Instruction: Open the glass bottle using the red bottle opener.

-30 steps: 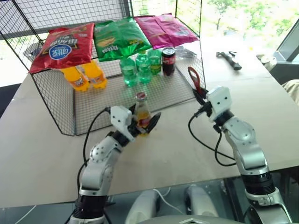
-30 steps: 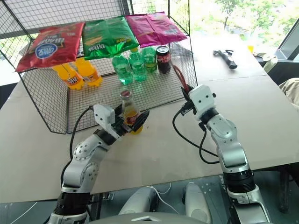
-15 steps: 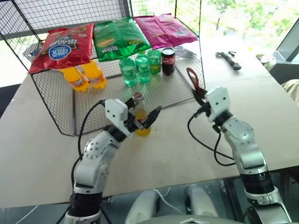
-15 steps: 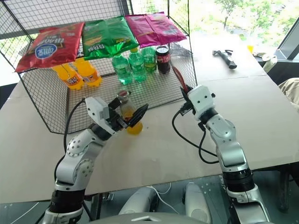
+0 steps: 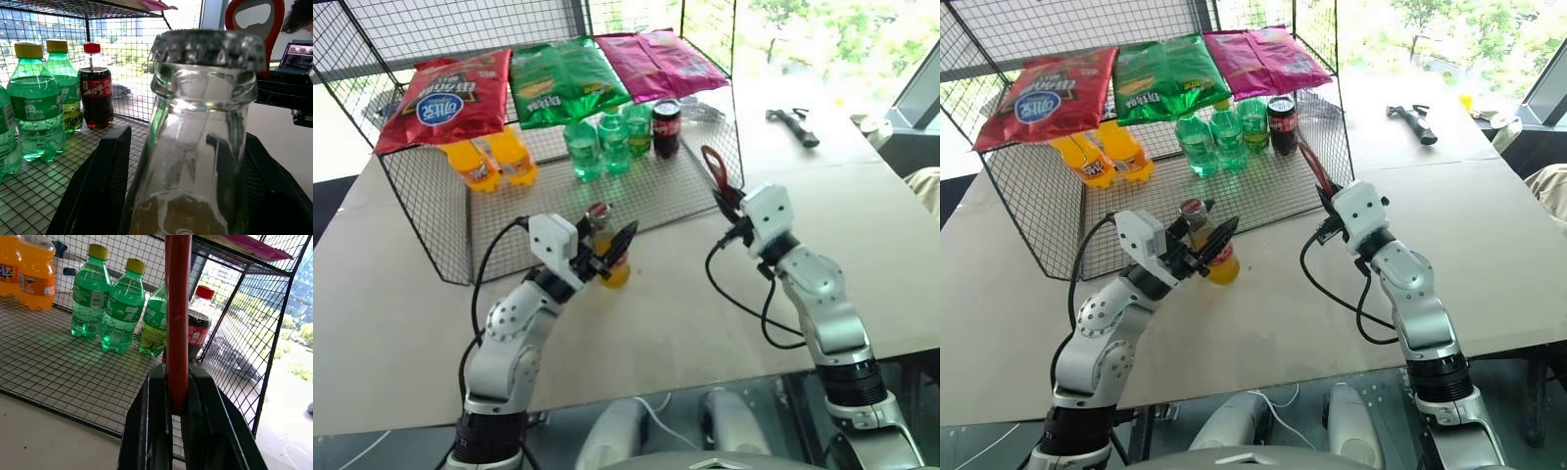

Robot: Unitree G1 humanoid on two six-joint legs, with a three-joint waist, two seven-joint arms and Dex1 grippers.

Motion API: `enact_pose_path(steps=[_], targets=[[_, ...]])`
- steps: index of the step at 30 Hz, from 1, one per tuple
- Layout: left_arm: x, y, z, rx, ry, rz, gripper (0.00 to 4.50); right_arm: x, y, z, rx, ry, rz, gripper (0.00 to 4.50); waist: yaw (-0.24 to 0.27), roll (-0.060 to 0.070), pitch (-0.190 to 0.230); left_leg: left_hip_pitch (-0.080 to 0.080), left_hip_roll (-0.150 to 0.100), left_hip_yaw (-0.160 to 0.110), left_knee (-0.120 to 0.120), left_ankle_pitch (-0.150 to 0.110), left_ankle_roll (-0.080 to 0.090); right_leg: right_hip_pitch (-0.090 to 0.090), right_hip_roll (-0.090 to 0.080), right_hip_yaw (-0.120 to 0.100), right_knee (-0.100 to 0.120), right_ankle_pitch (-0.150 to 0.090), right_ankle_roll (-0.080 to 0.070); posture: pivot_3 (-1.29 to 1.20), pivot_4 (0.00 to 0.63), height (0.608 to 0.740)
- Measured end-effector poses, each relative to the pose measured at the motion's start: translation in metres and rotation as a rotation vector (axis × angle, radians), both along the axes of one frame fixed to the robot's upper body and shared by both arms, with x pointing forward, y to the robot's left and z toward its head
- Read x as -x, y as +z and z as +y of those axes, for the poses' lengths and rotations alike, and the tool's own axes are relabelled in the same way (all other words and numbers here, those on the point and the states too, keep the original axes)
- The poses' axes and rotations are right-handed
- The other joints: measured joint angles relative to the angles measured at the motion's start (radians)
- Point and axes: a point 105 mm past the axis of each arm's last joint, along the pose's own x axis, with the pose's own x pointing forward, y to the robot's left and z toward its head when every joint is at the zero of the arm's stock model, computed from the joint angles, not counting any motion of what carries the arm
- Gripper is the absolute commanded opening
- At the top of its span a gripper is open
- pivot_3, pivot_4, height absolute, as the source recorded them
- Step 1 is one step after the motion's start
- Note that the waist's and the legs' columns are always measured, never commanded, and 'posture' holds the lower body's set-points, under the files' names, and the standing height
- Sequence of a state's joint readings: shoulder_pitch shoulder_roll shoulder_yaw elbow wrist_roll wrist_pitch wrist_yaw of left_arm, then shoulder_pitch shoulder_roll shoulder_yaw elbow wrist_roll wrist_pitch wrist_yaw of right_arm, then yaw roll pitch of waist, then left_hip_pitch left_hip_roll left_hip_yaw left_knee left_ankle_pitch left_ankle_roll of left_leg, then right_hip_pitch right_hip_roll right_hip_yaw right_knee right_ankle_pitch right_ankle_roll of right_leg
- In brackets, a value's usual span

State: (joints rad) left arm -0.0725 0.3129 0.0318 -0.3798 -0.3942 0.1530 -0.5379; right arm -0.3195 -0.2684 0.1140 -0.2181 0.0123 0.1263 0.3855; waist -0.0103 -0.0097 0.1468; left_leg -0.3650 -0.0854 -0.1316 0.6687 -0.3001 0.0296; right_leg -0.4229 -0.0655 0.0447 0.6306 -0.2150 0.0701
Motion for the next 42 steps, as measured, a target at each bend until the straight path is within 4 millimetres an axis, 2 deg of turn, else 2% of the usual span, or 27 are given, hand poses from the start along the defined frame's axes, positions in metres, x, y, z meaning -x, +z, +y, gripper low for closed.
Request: enact_pose_path(steps=[6, 14, 19, 21, 31, 37, 42], targets=[[0.000, 0.000, 0.000, -0.012, 0.004, -0.004, 2.22, 0.002, 0.004, 0.015, 0.033, 0.063, -0.016, 0.00, -0.001, 0.000, 0.000, 0.001, 0.000, 0.000, 0.000, 0.000, 0.000, 0.000, 0.000, 0.000, 0.000, 0.000, 0.000, 0.00, 0.150, 0.740], [0.001, -0.001, -0.001, -0.036, -0.004, -0.014, 2.22, 0.007, 0.013, 0.066, 0.191, 0.230, -0.185, 0.00, -0.003, 0.000, 0.000, 0.001, 0.000, 0.000, 0.000, 0.000, 0.000, 0.000, 0.000, 0.000, 0.000, 0.000, 0.000, 0.00, 0.150, 0.740], [0.002, -0.001, -0.002, -0.050, -0.021, -0.017, 2.22, 0.013, 0.011, 0.095, 0.288, 0.348, -0.326, 0.00, -0.004, 0.000, 0.000, 0.001, 0.000, 0.000, 0.000, 0.000, 0.000, 0.000, 0.001, 0.000, 0.000, 0.000, 0.000, 0.00, 0.150, 0.740], [0.002, -0.001, -0.002, -0.051, -0.026, -0.017, 2.22, 0.016, 0.009, 0.100, 0.315, 0.375, -0.365, 0.00, -0.003, 0.000, 0.000, 0.001, 0.000, 0.000, 0.000, 0.000, 0.000, 0.000, 0.001, 0.000, 0.000, 0.000, 0.000, 0.00, 0.150, 0.740], [0.004, -0.001, 0.003, -0.048, -0.074, 0.019, 2.22, 0.012, -0.013, 0.102, 0.362, 0.369, -0.438, 0.00, -0.004, 0.000, -0.001, 0.002, 0.000, 0.000, 0.000, 0.000, -0.001, 0.000, 0.001, 0.000, 0.001, 0.000, 0.000, 0.00, 0.150, 0.740], [0.006, -0.001, 0.006, -0.066, -0.121, 0.031, 2.22, 0.009, -0.010, 0.112, 0.383, 0.359, -0.501, 0.00, -0.007, 0.000, -0.001, 0.002, 0.001, 0.000, -0.001, 0.000, -0.001, 0.000, 0.002, 0.001, 0.000, 0.000, 0.000, 0.00, 0.150, 0.740], [0.007, -0.001, 0.007, -0.066, -0.131, 0.035, 2.22, 0.012, -0.009, 0.114, 0.473, 0.348, -0.625, 0.00, -0.006, 0.000, -0.001, 0.003, 0.000, 0.001, -0.001, 0.000, -0.001, 0.000, 0.001, 0.001, 0.000, 0.000, 0.000, 0.00, 0.150, 0.740]])
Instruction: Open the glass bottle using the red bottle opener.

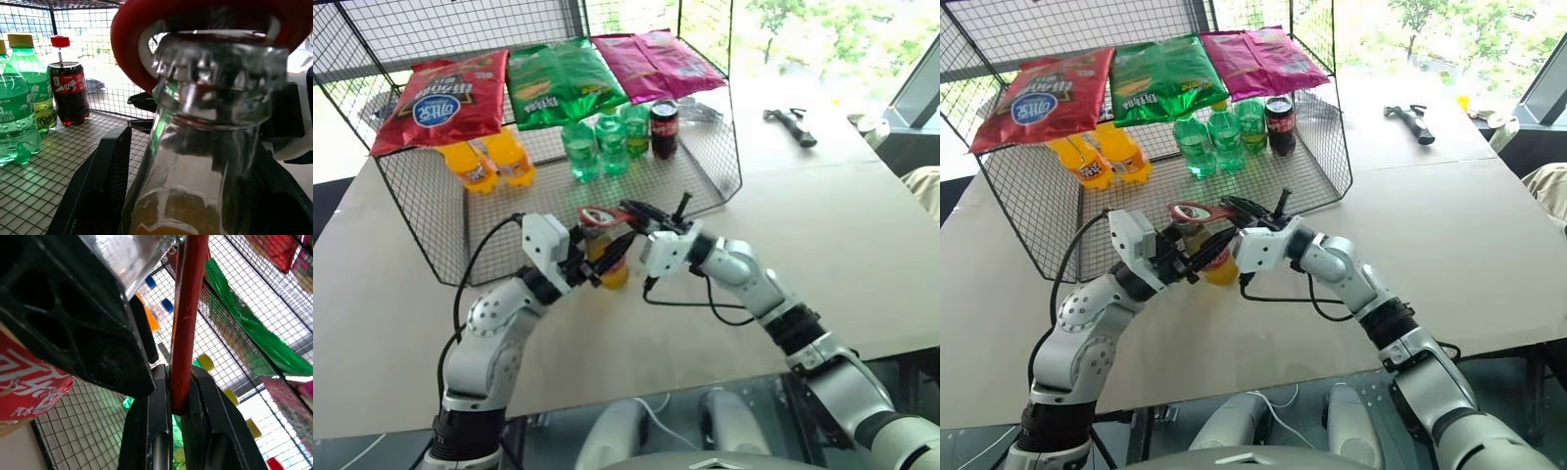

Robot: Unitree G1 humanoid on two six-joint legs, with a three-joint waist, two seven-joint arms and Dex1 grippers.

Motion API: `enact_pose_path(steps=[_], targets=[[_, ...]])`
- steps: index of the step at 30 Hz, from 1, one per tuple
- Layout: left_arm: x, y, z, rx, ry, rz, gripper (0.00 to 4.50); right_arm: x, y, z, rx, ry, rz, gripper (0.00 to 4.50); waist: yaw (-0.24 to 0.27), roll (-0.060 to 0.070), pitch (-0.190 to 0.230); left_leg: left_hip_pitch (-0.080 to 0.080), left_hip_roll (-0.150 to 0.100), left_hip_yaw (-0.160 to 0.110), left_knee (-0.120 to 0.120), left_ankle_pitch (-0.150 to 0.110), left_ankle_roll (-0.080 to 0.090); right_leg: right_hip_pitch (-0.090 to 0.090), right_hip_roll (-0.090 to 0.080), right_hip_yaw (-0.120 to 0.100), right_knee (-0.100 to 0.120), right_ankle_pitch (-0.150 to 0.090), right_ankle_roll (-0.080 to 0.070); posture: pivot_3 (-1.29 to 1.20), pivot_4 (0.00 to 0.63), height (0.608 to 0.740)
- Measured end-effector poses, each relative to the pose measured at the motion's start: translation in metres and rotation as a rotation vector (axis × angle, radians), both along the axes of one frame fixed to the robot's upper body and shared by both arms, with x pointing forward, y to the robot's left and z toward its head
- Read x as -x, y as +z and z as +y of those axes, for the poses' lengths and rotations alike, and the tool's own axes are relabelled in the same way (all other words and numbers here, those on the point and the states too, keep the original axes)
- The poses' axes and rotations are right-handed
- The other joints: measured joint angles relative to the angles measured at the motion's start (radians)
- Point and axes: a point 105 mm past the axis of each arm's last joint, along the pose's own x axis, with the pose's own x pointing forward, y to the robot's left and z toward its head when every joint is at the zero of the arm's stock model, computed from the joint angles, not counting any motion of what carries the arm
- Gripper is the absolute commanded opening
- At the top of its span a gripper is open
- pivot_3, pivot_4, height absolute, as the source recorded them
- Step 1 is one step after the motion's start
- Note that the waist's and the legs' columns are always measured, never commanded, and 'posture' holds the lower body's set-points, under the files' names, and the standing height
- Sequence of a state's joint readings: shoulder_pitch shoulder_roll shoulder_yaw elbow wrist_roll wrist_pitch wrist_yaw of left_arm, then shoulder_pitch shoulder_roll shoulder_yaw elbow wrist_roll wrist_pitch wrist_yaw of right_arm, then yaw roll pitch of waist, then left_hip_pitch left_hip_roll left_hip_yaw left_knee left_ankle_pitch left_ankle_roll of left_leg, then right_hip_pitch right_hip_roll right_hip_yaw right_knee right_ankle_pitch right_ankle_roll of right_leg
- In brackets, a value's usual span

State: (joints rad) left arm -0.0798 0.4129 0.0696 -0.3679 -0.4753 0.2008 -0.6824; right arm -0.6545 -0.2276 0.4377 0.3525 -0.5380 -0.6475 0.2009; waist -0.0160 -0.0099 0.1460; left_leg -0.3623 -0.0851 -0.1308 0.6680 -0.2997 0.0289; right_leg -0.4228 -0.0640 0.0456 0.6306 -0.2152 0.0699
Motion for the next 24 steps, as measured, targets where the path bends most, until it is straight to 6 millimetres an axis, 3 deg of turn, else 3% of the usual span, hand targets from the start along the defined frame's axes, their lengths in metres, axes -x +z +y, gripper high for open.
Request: enact_pose_path(steps=[9, 24], targets=[[0.000, -0.001, 0.000, -0.007, -0.006, 0.002, 2.22, -0.002, 0.004, -0.003, -0.005, -0.033, -0.110, 0.00, 0.000, 0.000, 0.000, 0.001, 0.000, 0.001, 0.000, 0.000, -0.001, 0.000, 0.001, 0.001, 0.001, 0.000, 0.000, 0.00, 0.150, 0.740], [-0.005, -0.001, -0.002, 0.003, 0.001, -0.002, 2.22, -0.024, 0.045, -0.011, 0.132, -0.054, -0.318, 0.00, 0.000, 0.000, 0.000, 0.001, 0.001, 0.001, 0.000, 0.000, -0.001, 0.000, 0.001, 0.001, 0.001, 0.000, 0.000, 0.00, 0.150, 0.740]])
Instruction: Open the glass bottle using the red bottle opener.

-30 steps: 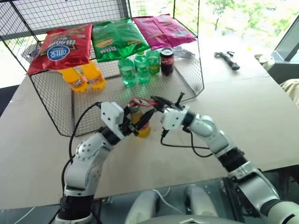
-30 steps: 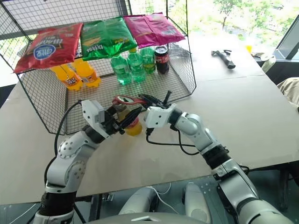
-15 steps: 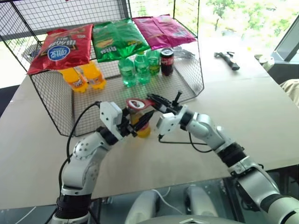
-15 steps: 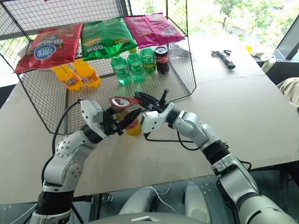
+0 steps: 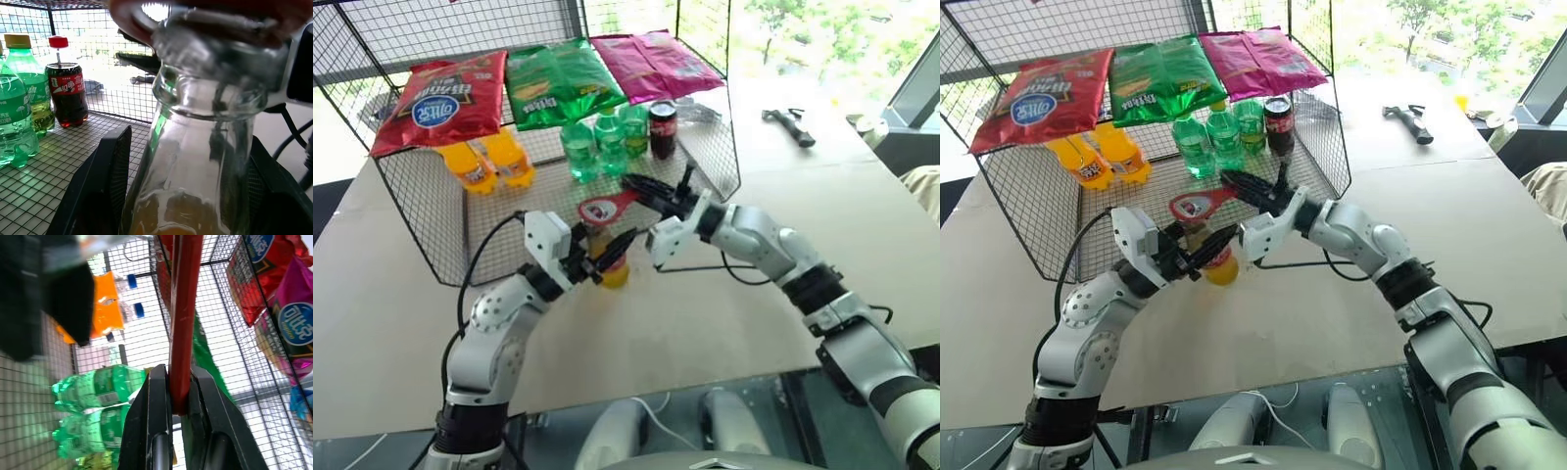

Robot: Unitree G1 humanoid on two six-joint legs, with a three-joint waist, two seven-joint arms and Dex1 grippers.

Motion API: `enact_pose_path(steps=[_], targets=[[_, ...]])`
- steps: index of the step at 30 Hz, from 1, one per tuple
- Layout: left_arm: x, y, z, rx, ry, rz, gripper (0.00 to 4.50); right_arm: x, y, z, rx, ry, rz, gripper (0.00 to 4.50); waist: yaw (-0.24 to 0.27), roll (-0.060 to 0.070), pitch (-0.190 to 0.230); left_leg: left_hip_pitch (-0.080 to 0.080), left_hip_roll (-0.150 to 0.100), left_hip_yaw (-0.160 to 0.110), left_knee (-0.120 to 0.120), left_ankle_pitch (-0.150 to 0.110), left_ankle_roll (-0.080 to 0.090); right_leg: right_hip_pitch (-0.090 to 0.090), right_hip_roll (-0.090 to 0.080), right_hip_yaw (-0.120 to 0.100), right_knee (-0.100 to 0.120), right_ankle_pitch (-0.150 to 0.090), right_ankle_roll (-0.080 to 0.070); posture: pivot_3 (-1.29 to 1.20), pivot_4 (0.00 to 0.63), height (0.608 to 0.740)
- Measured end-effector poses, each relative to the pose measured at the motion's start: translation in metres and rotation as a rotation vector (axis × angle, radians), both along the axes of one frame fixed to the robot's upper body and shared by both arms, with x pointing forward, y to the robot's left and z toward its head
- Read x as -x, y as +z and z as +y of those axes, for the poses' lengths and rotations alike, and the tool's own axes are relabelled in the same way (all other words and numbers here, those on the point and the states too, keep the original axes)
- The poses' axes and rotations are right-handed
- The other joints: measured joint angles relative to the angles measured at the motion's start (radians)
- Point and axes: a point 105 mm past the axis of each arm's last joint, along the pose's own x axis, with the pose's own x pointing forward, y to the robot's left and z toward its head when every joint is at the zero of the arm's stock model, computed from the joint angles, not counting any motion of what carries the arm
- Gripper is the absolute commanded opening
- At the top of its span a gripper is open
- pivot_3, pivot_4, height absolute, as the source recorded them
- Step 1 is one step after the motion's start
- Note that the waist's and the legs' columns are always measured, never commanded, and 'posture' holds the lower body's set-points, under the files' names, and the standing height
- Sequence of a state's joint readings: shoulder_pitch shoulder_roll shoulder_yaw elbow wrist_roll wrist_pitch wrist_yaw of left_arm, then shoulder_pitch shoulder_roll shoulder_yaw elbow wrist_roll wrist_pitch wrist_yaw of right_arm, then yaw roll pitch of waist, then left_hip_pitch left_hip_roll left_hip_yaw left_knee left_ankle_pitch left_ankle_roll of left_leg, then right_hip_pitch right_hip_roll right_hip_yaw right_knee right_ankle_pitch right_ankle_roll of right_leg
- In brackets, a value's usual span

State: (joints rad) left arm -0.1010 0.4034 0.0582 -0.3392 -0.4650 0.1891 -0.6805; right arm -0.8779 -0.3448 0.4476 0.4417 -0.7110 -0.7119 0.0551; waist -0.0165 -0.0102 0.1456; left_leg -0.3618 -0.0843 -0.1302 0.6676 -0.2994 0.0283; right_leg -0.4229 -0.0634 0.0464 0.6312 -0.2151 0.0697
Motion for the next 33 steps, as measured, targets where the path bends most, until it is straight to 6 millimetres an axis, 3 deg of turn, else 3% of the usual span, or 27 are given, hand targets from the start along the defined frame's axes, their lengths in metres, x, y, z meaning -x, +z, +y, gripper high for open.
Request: enact_pose_path(steps=[14, 19, 33], targets=[[0.001, -0.001, -0.002, 0.000, -0.006, -0.002, 2.22, -0.003, 0.013, -0.007, -0.066, -0.002, 0.026, 0.00, -0.001, 0.000, 0.000, 0.000, 0.000, 0.000, -0.001, 0.000, 0.000, 0.000, 0.000, 0.000, -0.001, 0.000, 0.000, 0.00, 0.150, 0.740], [0.001, -0.001, -0.002, 0.000, -0.007, -0.003, 2.22, 0.006, -0.026, -0.003, -0.043, 0.046, 0.221, 0.00, -0.001, 0.000, 0.000, 0.000, 0.000, 0.000, -0.001, 0.000, 0.000, 0.000, 0.000, 0.001, -0.002, 0.000, 0.000, 0.00, 0.150, 0.740], [0.001, -0.002, -0.001, -0.001, -0.005, -0.004, 2.22, 0.018, -0.046, 0.009, -0.011, 0.104, 0.364, 0.00, 0.000, 0.001, -0.001, 0.002, 0.000, 0.000, -0.001, 0.000, 0.000, 0.002, 0.000, 0.000, -0.001, 0.000, 0.000, 0.00, 0.150, 0.740]])
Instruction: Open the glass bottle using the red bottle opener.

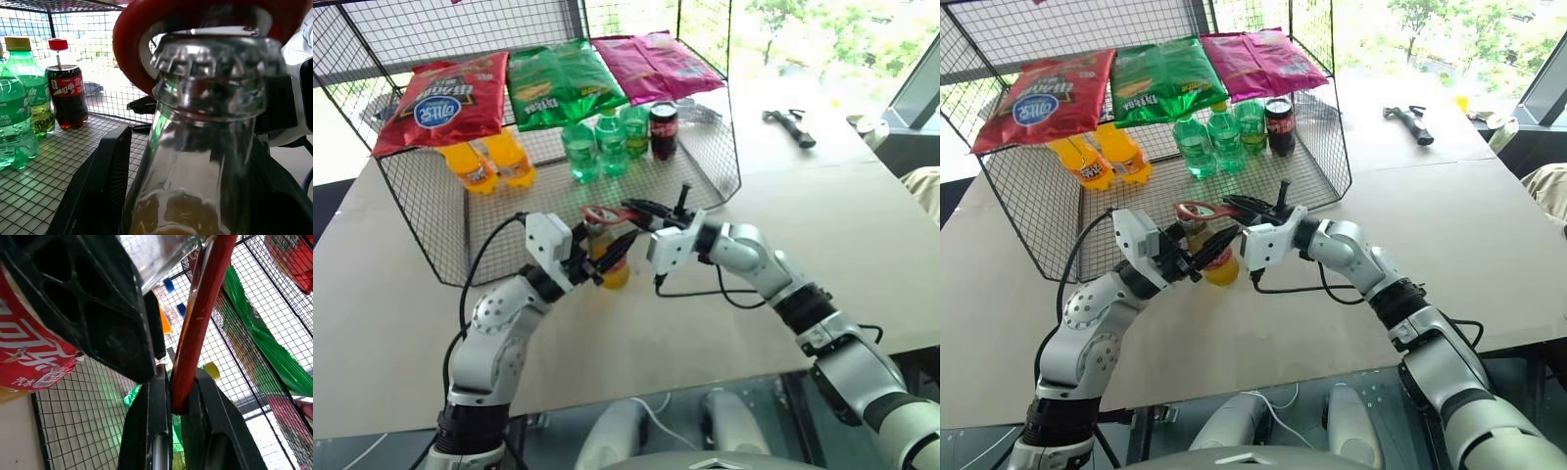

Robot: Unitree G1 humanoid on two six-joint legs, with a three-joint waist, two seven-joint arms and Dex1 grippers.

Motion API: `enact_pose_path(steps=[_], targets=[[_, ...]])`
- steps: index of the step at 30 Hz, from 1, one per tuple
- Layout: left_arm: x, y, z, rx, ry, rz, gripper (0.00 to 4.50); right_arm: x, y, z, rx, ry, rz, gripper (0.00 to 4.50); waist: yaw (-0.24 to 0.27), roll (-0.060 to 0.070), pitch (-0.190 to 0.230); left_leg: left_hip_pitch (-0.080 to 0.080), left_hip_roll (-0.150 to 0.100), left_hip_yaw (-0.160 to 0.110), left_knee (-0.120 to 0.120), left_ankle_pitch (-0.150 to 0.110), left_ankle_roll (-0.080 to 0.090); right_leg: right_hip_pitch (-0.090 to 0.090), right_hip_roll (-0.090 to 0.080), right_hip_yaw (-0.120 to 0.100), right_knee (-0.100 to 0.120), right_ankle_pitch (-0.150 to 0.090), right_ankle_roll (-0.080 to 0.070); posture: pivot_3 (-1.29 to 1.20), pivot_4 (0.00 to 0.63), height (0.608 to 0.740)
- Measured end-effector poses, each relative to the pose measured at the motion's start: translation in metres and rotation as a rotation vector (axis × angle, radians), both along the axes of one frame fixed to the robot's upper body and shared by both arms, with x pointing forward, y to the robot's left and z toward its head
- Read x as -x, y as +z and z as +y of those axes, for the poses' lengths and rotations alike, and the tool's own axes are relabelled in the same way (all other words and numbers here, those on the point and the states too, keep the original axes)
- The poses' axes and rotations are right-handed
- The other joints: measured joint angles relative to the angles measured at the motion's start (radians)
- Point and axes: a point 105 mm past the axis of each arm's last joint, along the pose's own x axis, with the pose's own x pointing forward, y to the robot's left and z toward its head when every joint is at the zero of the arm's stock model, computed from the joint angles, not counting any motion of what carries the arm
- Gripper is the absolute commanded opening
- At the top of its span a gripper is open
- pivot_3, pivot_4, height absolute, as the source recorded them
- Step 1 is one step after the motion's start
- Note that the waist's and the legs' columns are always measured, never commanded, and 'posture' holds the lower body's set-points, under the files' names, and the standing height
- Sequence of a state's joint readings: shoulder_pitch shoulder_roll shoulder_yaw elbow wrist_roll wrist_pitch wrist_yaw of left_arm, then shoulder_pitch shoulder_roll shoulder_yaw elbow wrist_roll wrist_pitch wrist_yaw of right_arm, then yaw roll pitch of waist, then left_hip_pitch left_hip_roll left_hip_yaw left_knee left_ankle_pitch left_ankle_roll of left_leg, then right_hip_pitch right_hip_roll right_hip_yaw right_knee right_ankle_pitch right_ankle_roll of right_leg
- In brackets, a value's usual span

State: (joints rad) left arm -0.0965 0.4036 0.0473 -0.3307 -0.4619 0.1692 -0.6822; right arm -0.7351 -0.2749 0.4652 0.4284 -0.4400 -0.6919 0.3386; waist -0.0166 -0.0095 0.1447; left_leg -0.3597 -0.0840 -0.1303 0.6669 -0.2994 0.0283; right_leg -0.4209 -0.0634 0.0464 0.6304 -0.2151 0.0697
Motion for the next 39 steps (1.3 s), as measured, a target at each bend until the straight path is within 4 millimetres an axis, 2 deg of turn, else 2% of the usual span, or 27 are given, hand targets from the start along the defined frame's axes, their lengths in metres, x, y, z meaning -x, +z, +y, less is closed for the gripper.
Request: enact_pose_path(steps=[6, 9, 14, 20, 23, 28, 32, 36, 39], targets=[[0.000, -0.001, 0.000, -0.002, -0.006, 0.001, 2.22, 0.001, -0.002, -0.001, 0.007, 0.004, -0.007, 0.00, 0.000, 0.001, -0.001, 0.000, 0.000, 0.000, 0.000, 0.000, 0.000, 0.000, 0.000, 0.000, 0.000, 0.000, 0.000, 0.00, 0.150, 0.740], [0.000, -0.001, 0.000, -0.002, -0.006, 0.002, 2.22, -0.002, 0.004, -0.003, 0.015, -0.012, -0.053, 0.00, 0.001, 0.002, -0.002, 0.000, 0.000, 0.000, 0.000, 0.000, 0.000, 0.000, 0.000, 0.000, 0.000, 0.000, 0.000, 0.00, 0.150, 0.740], [-0.001, 0.000, 0.000, -0.004, -0.006, -0.002, 2.22, -0.013, 0.036, -0.012, 0.050, -0.030, -0.193, 0.00, 0.001, 0.002, -0.001, 0.000, 0.000, 0.000, 0.000, 0.000, 0.000, 0.000, 0.000, 0.000, 0.000, 0.000, 0.000, 0.00, 0.150, 0.740], [-0.001, 0.001, -0.002, -0.005, -0.011, -0.004, 2.22, -0.021, 0.097, -0.020, 0.003, -0.072, -0.375, 0.00, 0.000, 0.002, -0.001, -0.002, 0.000, 0.000, -0.001, 0.000, 0.000, -0.001, 0.000, 0.000, -0.002, 0.000, 0.000, 0.00, 0.150, 0.740], [-0.001, 0.001, -0.002, -0.005, -0.012, -0.005, 2.22, -0.018, 0.110, -0.019, -0.030, -0.067, -0.406, 0.00, 0.002, 0.002, -0.001, -0.002, 0.000, -0.001, -0.001, 0.000, 0.000, -0.001, 0.000, -0.001, -0.002, 0.000, 0.000, 0.00, 0.150, 0.740], [-0.001, 0.001, -0.003, -0.006, -0.012, -0.007, 2.22, -0.018, 0.097, -0.020, -0.042, -0.061, -0.356, 0.00, 0.002, 0.002, -0.001, -0.002, 0.000, -0.001, -0.001, 0.000, 0.000, -0.001, 0.000, -0.001, -0.002, 0.000, 0.000, 0.00, 0.150, 0.740], [-0.001, 0.001, -0.003, -0.007, -0.012, -0.008, 2.22, -0.021, 0.070, -0.024, -0.045, -0.071, -0.229, 0.00, 0.001, 0.002, -0.002, -0.001, 0.000, -0.001, -0.001, 0.000, 0.000, 0.000, 0.000, -0.001, -0.002, 0.000, 0.000, 0.00, 0.150, 0.740], [-0.001, 0.001, -0.002, -0.008, -0.011, -0.009, 2.22, -0.014, 0.027, -0.019, -0.004, -0.044, -0.066, 0.00, 0.000, 0.002, -0.001, -0.002, 0.000, 0.000, -0.001, 0.000, 0.000, 0.000, 0.000, 0.000, -0.002, 0.000, 0.000, 0.00, 0.150, 0.740], [-0.001, 0.000, -0.002, -0.008, -0.012, -0.007, 2.22, -0.006, 0.014, -0.009, -0.011, -0.023, -0.012, 0.00, 0.000, 0.002, -0.001, -0.001, 0.000, -0.001, -0.001, 0.000, 0.000, 0.000, 0.000, 0.000, -0.002, 0.000, 0.000, 0.00, 0.150, 0.740]])
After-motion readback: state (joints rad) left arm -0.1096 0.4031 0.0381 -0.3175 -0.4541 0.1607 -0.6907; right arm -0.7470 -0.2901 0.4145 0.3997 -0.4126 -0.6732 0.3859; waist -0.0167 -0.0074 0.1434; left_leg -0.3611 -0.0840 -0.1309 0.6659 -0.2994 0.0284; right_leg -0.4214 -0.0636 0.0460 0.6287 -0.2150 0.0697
